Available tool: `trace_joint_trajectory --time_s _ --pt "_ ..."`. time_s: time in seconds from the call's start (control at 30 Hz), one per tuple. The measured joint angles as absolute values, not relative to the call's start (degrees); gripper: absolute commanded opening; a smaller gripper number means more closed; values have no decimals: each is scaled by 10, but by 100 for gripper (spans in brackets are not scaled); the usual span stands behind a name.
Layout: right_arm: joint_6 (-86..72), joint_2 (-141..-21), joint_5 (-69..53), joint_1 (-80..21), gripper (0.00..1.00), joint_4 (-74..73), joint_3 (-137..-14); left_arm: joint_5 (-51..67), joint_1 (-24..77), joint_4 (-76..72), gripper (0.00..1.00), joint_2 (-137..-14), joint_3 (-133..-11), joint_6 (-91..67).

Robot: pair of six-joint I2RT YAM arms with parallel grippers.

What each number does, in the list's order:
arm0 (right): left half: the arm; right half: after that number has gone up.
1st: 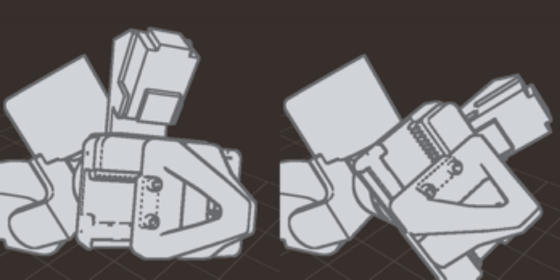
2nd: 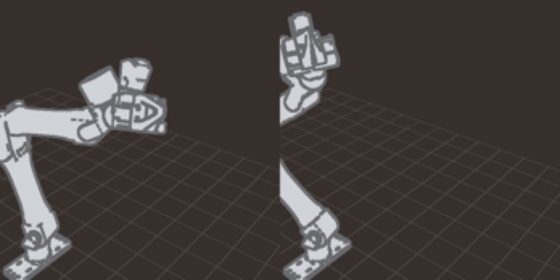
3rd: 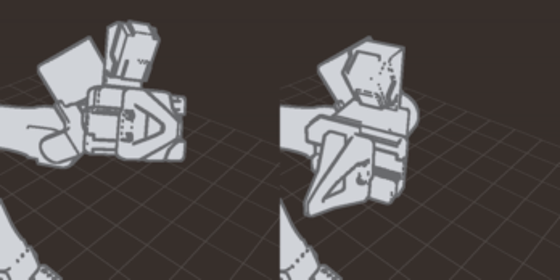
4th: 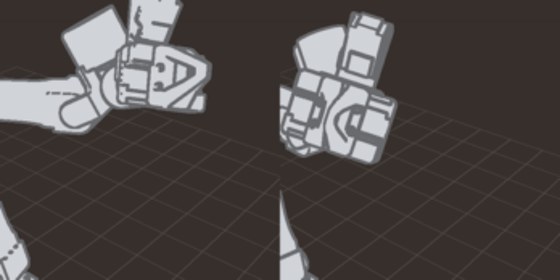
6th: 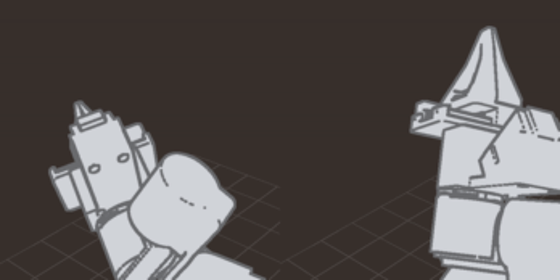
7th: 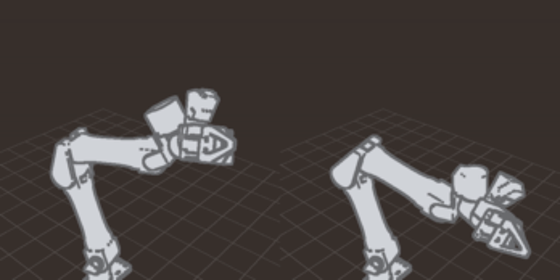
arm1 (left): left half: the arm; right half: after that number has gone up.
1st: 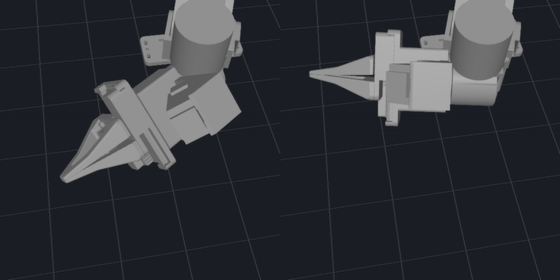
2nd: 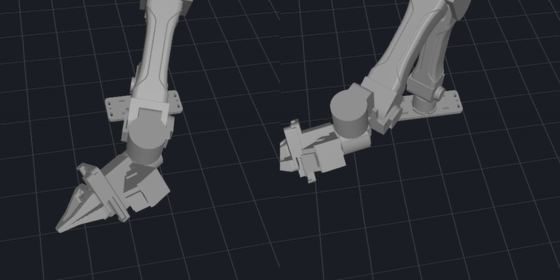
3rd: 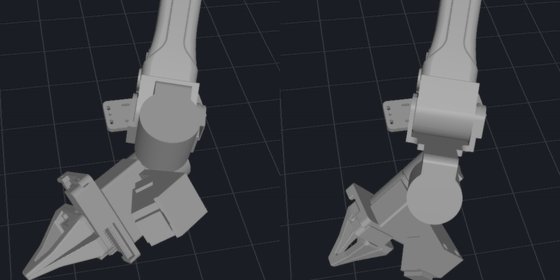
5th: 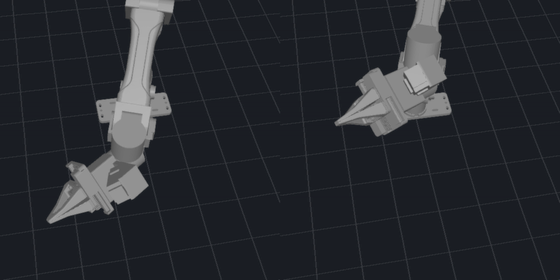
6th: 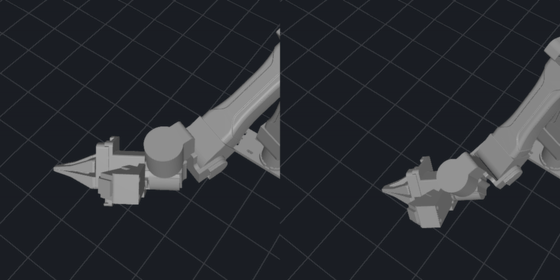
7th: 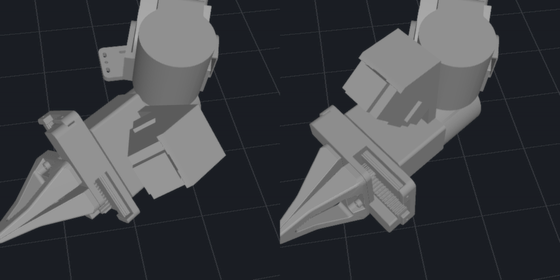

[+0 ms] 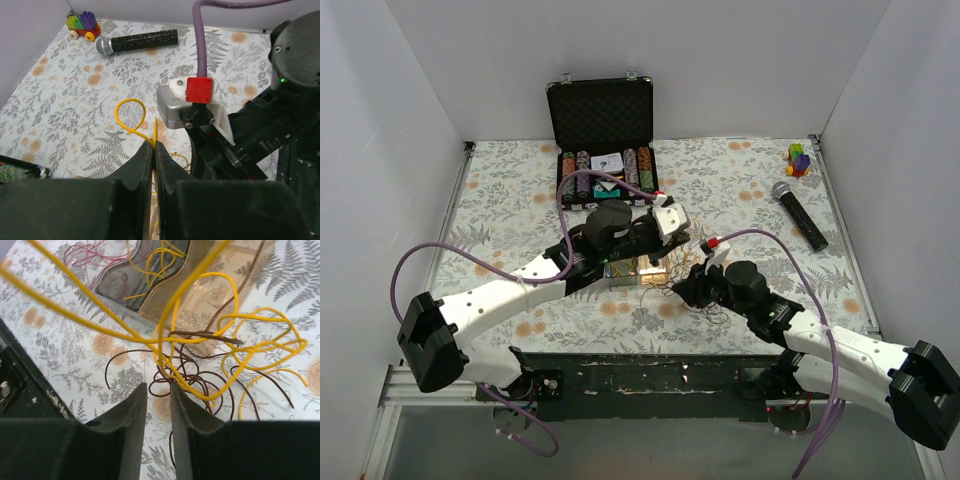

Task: Untangle the cables
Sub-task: Untie the cable.

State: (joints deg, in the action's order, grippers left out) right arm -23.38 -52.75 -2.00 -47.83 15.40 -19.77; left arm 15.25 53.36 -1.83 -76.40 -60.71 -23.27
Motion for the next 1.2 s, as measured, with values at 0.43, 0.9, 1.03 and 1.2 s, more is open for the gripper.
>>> trace_joint_trajectory --time_s 0.43,0.9,1.03,1.2 --pt "-314 -464 157 -489 1 90 -148 284 534 58 0 -713 -708 -314" --pt "-307 -282 173 -489 33 -26 -151 302 534 59 0 -707 -691 -290" --pt "-289 -254 145 -489 43 -35 -157 290 534 51 0 -722 -682 -284" --pt "-265 -259 102 -489 53 -34 -175 273 534 39 0 -735 -682 -278"
